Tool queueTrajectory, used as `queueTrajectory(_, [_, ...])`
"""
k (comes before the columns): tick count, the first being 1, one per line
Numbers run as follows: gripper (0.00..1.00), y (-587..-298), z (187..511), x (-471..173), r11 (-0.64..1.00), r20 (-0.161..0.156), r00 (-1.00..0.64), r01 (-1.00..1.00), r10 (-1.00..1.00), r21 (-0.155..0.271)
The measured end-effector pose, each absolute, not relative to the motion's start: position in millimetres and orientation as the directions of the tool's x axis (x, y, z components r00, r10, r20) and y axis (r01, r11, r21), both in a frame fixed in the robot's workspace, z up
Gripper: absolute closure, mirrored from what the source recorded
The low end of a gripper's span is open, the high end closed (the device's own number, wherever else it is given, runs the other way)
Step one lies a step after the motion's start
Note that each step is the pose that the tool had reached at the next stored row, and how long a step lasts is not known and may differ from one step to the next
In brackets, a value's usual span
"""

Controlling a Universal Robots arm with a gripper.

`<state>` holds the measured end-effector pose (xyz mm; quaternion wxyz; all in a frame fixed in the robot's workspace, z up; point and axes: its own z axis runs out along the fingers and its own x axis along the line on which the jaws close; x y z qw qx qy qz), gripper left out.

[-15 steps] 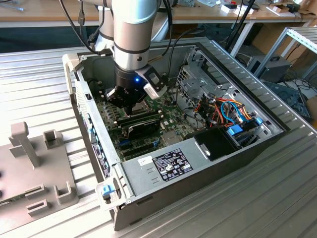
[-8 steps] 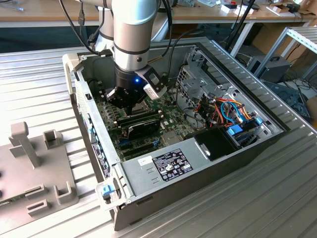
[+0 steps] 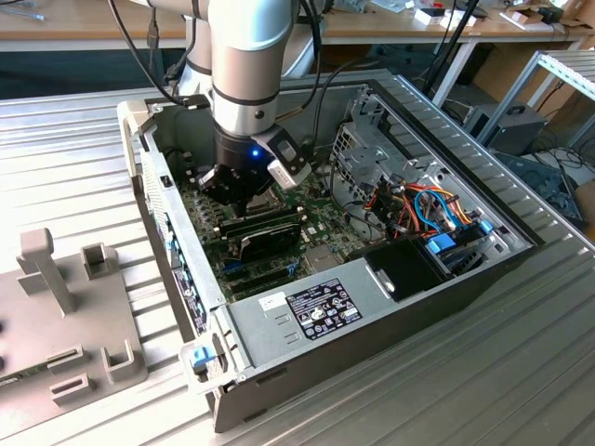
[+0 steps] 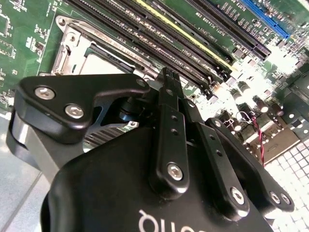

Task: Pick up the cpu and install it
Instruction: 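Install the second cpu locking lever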

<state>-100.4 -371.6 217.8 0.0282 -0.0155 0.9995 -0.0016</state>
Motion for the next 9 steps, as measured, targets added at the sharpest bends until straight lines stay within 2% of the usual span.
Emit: queueTrajectory(9, [0.89,-368.9,210.4,-103.1,1.000,-0.057,-0.998,-0.031,-0.031,-0.004])
